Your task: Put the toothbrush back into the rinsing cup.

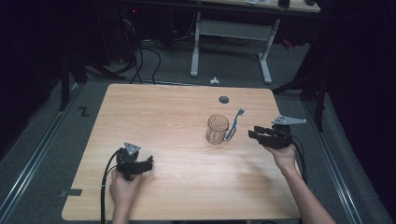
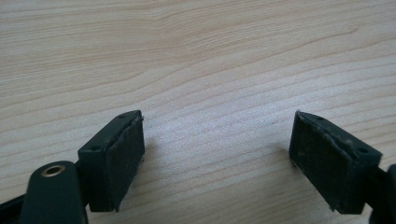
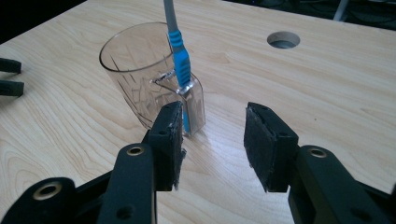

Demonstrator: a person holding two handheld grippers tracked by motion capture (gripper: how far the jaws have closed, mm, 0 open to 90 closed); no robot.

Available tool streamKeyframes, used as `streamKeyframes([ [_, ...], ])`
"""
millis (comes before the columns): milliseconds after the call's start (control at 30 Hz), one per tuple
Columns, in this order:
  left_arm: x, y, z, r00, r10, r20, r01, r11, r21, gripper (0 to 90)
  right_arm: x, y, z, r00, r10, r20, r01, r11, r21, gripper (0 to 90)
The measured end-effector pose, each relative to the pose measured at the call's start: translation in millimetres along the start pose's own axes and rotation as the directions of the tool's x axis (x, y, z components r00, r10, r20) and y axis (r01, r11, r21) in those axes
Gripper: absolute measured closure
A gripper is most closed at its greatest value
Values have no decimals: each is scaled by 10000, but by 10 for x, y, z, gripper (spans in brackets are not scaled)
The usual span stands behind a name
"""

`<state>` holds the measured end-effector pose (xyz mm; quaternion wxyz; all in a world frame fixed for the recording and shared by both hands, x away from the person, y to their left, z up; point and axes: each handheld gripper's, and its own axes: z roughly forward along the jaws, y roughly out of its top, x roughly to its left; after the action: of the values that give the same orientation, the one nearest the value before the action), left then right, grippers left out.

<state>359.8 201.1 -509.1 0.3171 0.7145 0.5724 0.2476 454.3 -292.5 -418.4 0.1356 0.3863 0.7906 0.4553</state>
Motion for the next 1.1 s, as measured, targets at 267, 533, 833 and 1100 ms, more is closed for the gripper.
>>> streamKeyframes([
  [267,0,0,0,10000,-1,-1,1,10000,0,186,-20,-56,-17,9999,155,28,-154,9999,-59,580],
  [533,0,0,0,10000,0,-1,0,10000,0,186,-47,-145,-5,9992,399,26,-400,9992,56,582],
  [833,0,0,0,10000,0,-4,0,10000,1,186,-43,-192,39,9992,386,113,-388,9992,135,587],
  [1100,-1,0,0,10000,-3,-3,3,10000,-1,186,-107,-288,68,9975,663,234,-670,9973,293,590],
])
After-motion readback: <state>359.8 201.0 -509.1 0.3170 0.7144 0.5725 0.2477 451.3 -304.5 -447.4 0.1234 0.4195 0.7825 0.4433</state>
